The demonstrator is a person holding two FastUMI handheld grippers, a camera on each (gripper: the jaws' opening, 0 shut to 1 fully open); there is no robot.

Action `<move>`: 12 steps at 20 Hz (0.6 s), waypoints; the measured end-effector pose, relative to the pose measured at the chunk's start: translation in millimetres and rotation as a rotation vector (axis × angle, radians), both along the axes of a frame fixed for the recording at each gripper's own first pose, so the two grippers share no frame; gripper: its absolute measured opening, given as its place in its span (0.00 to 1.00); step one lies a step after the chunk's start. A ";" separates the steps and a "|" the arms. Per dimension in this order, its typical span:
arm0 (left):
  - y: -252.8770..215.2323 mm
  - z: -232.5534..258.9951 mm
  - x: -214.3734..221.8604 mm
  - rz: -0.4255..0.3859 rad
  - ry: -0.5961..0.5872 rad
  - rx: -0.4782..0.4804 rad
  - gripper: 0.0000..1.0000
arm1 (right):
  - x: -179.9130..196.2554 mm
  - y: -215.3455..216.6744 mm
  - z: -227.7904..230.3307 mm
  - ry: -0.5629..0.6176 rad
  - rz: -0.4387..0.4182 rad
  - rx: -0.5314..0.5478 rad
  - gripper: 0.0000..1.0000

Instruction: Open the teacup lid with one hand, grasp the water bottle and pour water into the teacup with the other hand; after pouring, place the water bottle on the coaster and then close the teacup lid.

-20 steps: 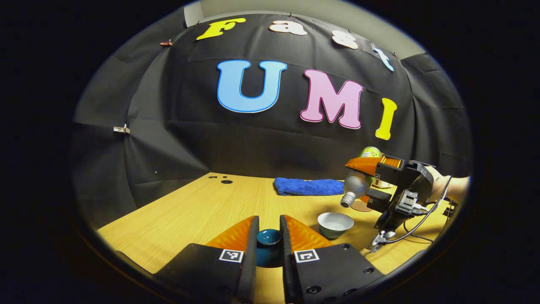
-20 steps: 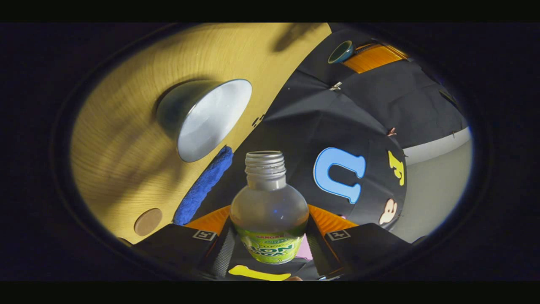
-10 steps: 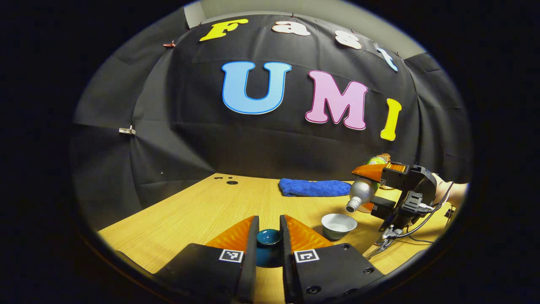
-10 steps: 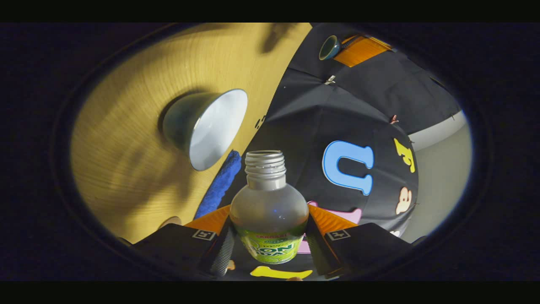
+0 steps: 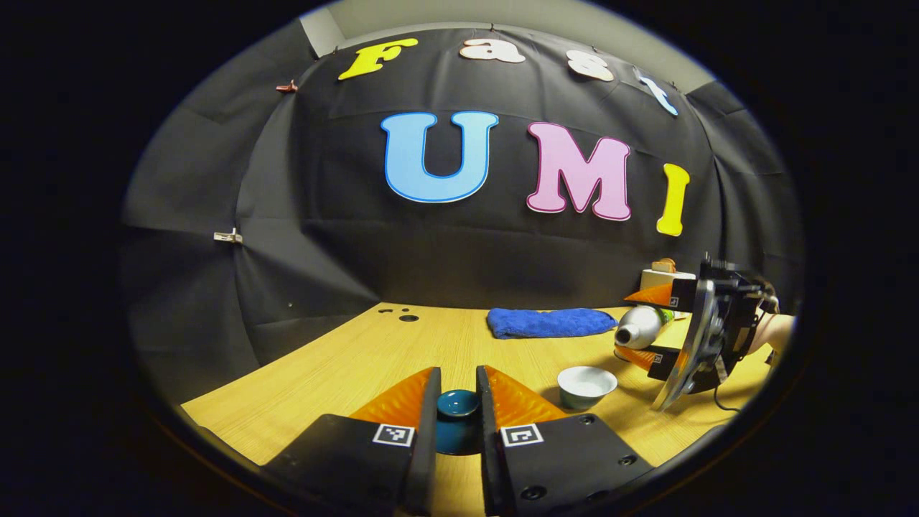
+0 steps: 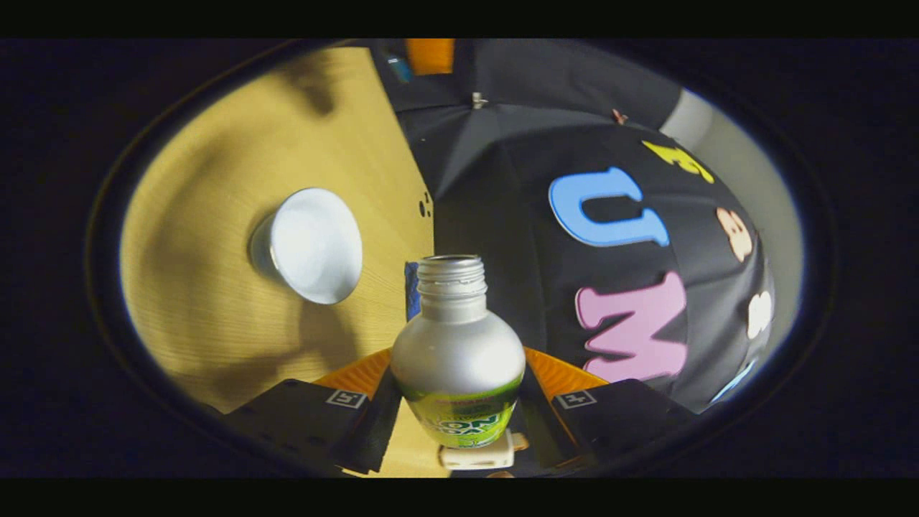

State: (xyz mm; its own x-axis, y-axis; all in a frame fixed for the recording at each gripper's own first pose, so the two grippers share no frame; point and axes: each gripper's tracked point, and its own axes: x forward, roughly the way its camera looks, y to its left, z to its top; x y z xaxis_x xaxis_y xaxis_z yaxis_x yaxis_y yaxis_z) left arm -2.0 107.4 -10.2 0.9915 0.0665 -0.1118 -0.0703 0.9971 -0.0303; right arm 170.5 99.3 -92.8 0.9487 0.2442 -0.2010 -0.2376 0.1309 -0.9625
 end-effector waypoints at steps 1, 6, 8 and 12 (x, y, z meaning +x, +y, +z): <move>-2.5 1.5 -1.2 -0.004 -0.001 -0.003 0.30 | -1.6 -6.7 -1.8 0.047 -0.035 0.073 0.78; -22.4 5.0 -0.7 -0.038 -0.006 -0.012 0.30 | 1.3 -41.5 19.4 0.190 -0.190 0.430 0.80; -29.0 7.1 -0.9 -0.050 -0.010 -0.015 0.30 | 3.4 -58.7 25.4 0.203 -0.233 0.526 0.80; -41.6 6.2 -0.2 -0.076 -0.011 -0.033 0.30 | -8.2 -74.7 40.6 0.207 -0.271 0.700 0.80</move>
